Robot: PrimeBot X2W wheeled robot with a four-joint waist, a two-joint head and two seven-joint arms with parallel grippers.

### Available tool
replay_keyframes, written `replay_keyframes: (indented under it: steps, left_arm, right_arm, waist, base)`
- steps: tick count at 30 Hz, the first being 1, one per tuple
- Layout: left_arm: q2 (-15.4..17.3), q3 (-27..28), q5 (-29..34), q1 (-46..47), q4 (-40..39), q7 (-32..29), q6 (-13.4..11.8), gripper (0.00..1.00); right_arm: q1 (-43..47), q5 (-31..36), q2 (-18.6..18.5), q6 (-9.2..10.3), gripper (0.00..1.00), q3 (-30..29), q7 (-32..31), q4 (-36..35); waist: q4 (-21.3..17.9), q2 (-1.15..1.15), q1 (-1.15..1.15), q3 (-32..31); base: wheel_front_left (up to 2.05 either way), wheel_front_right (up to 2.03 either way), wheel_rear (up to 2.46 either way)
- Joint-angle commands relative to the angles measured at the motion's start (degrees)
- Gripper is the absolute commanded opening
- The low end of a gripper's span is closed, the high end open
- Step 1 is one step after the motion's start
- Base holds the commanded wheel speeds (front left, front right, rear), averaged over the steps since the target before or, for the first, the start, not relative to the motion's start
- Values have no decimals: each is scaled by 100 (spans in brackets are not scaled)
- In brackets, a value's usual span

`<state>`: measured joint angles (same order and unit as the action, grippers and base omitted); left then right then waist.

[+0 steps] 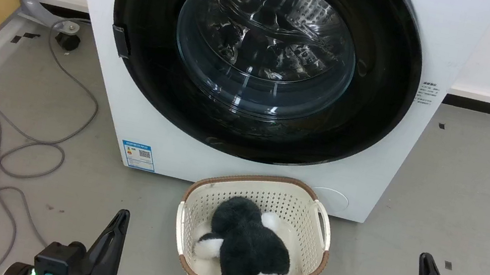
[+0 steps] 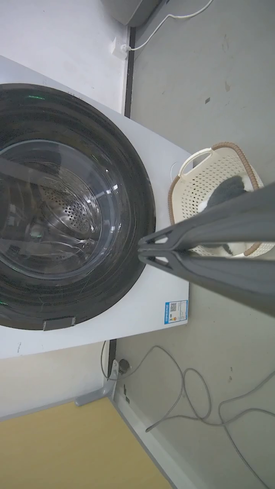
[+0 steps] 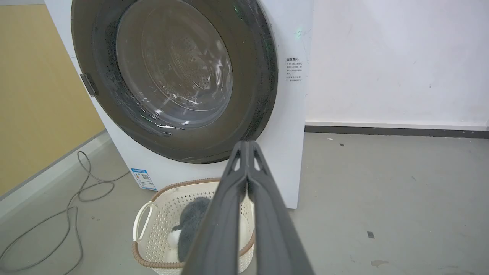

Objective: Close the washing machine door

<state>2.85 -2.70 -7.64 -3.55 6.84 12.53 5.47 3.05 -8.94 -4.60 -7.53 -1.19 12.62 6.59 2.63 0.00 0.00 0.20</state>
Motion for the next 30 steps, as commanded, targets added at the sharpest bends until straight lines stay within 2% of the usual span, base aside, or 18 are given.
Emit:
replay_keyframes:
  steps: [1, 30]
  left_arm:
    - [0, 17, 44, 56, -33, -34, -30, 0]
    - [1, 88, 245, 140, -215, -374, -174, 0]
  right_arm:
    - [-39, 52, 28, 1, 0, 7, -38, -57]
    - [-113, 287, 68, 2, 0, 39, -380, -225]
  waist:
    - [-2, 0, 0, 0]
    - [-75, 0, 0, -6]
  base:
    - [0, 0, 0]
    - [0, 0, 0]
